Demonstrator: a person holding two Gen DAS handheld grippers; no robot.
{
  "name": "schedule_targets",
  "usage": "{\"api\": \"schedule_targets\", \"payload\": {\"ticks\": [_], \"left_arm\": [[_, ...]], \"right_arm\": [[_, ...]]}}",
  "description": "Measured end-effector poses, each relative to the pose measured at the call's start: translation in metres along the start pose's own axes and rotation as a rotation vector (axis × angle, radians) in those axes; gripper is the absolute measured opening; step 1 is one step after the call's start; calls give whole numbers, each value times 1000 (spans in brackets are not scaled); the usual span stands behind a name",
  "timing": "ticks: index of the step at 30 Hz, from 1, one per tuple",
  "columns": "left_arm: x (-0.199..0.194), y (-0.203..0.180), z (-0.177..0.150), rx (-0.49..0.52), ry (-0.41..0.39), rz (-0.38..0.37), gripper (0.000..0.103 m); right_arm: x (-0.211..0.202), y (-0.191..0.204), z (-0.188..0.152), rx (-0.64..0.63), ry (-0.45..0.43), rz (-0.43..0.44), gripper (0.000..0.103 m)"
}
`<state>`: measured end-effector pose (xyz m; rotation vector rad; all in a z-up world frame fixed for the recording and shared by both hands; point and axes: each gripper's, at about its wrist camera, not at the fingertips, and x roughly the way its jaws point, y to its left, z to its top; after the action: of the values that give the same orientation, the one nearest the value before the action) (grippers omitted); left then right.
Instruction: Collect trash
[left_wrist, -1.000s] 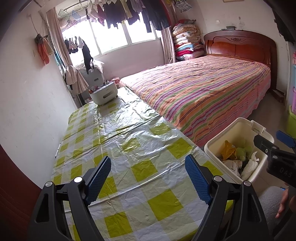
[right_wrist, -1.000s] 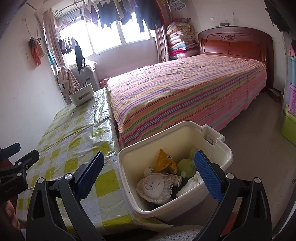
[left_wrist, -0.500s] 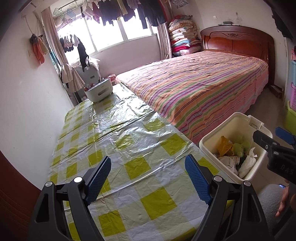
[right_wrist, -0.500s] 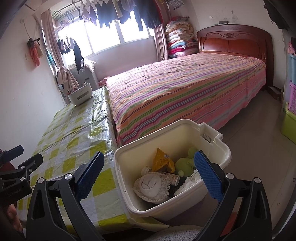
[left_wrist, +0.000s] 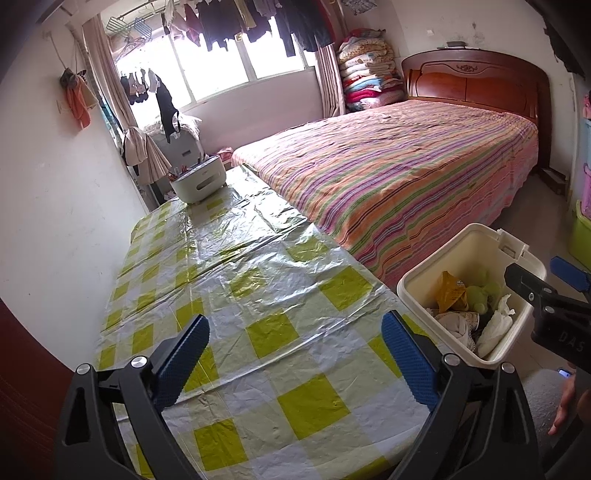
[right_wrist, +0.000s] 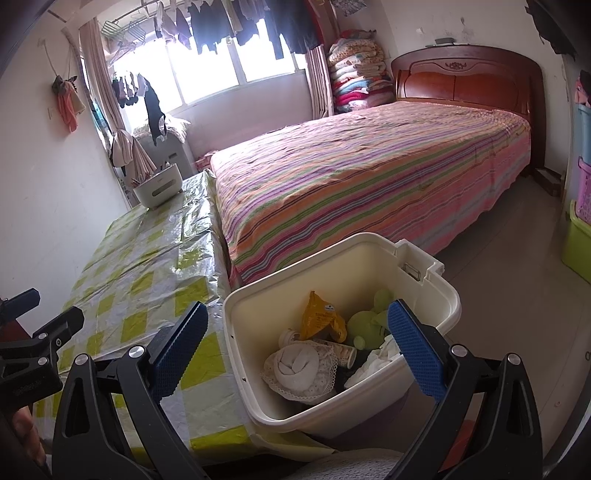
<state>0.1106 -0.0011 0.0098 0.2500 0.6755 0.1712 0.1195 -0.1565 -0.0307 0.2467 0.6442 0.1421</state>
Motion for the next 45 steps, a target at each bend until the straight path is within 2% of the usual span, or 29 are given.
{"api": "schedule_targets", "payload": {"ticks": [10,17,28,35,38,45], "left_arm": [[0,-2,0,3,-2,-3,92],[-3,-7,2,0,-5,-69,92],[-8,-19,3,35,-12,-98,92],[-15,-18,3,23,-60,-137,92],[-18,-18,4,32,-87,-121,92],[-10,-16,4,21,-41,-122,92]], "right_arm": [[1,-1,0,4,6,0,96],[0,-3,-1,7,5,-2,96],[-1,-8,-2,13,7,-6,96],[-2,-10,-3,15,4,-9,96],[-2,-10,-4,14,5,-14,96],[-1,-8,-3,7,7,-14,96]]}}
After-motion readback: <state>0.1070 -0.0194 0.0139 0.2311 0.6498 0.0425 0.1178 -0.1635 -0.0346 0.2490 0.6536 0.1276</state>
